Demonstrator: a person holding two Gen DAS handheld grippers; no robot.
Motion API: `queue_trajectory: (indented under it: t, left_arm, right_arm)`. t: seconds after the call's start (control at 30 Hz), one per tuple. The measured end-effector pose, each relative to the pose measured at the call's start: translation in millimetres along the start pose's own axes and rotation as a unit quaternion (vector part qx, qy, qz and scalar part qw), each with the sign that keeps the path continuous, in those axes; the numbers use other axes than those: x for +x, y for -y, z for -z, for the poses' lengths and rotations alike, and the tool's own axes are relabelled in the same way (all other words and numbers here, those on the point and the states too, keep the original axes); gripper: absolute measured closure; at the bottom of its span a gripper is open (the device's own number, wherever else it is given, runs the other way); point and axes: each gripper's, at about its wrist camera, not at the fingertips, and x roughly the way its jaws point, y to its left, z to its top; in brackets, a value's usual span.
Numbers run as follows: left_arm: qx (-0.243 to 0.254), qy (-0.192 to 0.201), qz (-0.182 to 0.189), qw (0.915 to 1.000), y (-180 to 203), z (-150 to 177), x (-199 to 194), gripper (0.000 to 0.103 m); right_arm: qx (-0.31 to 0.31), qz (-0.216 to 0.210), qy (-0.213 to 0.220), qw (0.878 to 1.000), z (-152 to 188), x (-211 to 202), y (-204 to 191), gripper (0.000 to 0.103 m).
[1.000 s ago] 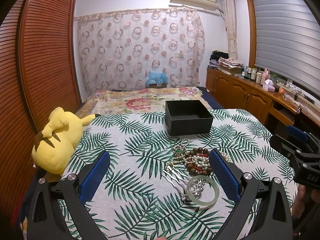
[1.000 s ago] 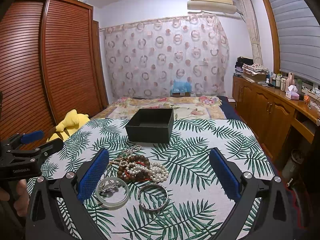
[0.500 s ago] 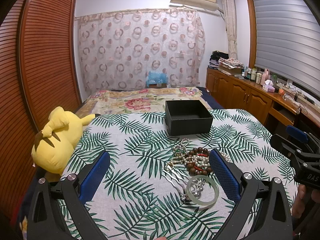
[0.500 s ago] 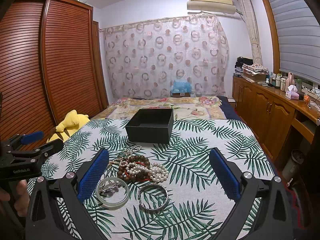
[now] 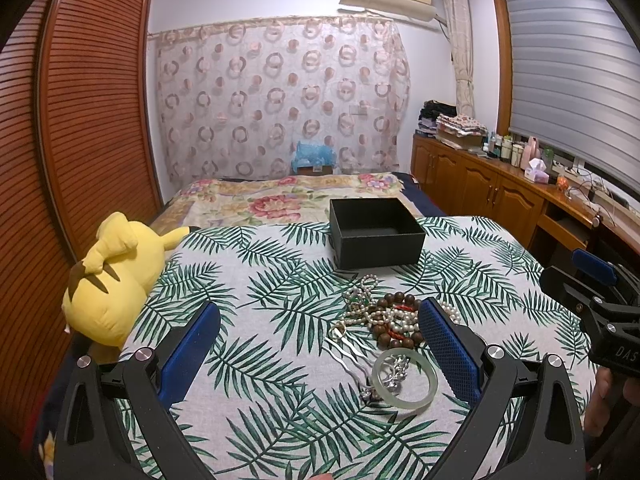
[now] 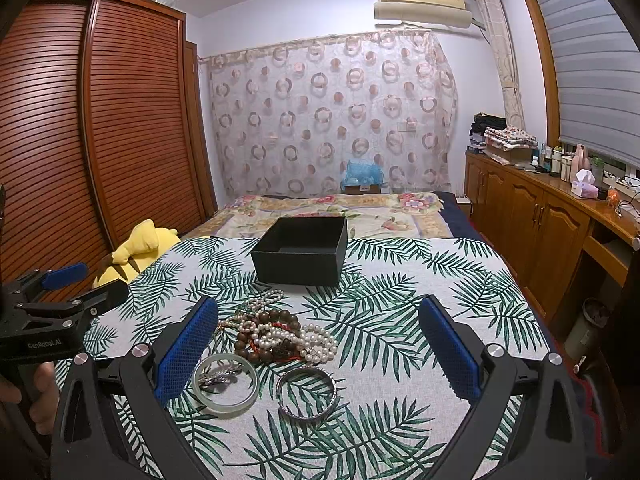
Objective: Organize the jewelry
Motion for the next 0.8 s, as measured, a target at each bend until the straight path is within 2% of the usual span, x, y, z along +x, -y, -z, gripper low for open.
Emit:
queue_trajectory:
  t: [0.5, 0.8]
  left_arm:
    - [0.001, -0.005, 0.002, 1.0000, -1, -5, 1, 0.007]
    - [0.003, -0.019, 0.007, 0.9998, 3, 11, 15, 0.008]
  right_arm:
    - [0.000, 0.000, 0.000, 1.000, 2, 1, 2, 0.003]
    - [0.000, -0.007, -0.008, 1.000, 6, 5, 4, 0.003]
